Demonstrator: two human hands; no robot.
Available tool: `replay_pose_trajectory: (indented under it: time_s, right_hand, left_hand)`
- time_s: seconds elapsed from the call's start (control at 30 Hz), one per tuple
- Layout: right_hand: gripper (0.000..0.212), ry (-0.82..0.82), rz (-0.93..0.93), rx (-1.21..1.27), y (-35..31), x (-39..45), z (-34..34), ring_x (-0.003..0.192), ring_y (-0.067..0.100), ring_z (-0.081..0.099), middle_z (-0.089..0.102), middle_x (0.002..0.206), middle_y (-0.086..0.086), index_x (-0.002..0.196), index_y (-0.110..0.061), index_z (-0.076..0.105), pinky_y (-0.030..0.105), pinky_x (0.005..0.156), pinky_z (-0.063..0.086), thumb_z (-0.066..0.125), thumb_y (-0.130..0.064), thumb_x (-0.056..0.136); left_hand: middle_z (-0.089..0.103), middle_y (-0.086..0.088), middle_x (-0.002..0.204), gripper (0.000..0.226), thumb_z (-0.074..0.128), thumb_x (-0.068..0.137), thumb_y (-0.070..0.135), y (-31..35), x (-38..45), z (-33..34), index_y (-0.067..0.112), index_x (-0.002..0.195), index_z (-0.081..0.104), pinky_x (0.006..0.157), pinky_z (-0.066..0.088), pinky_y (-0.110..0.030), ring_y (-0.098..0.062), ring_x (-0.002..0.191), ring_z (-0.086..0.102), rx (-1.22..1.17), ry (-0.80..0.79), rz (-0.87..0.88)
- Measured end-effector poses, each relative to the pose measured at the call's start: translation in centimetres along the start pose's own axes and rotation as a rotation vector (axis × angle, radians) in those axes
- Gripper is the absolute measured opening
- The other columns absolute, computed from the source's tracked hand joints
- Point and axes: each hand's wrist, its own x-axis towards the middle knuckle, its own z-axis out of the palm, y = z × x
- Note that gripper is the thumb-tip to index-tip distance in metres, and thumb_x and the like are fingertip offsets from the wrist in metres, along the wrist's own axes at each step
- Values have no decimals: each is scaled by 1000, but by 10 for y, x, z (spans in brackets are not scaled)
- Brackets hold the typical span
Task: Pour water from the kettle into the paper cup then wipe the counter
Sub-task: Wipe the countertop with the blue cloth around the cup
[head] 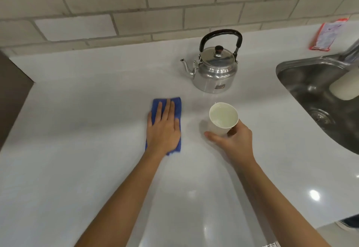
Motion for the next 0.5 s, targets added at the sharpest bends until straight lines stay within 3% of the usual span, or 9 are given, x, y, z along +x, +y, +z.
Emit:
replay_pose_trajectory:
  time_s: [0.1, 0.3, 0.43, 0.5]
  right_hand:
    - [57, -3, -12, -5, 1, -1, 1, 85, 6, 69, 72, 92, -19, 100, -35, 65, 25, 71, 56, 93, -41, 51]
    - [56, -14, -41, -13, 4, 1, -1, 88, 0, 67, 70, 97, -27, 99, -46, 61, 11, 70, 50, 92, -42, 52]
    - [53, -23, -30, -11, 5, 1, -1, 81, -1, 66, 71, 91, -24, 96, -40, 64, 9, 67, 48, 93, -39, 52]
    - [51, -26, -27, -19, 6, 0, -1, 80, 0, 67, 71, 90, -24, 94, -40, 64, 9, 66, 48, 94, -35, 53]
  left_hand:
    - [-3, 5, 165, 60, 20, 103, 31, 19, 37, 2, 17, 155, -5, 123, -1, -44, -18, 152, -6, -49, -47, -58]
    - [18, 9, 163, 57, 14, 100, 36, -3, -32, 7, 21, 155, 17, 122, 9, -36, -14, 151, 14, -19, -12, 331]
    - [17, 8, 163, 54, 24, 102, 32, -36, 8, -2, 21, 154, 19, 121, 17, -41, -14, 151, 14, 35, -8, 203]
    - [8, 10, 165, 55, 24, 104, 32, -42, 37, -10, 23, 156, 9, 123, 10, -42, -13, 152, 5, -4, -58, 50]
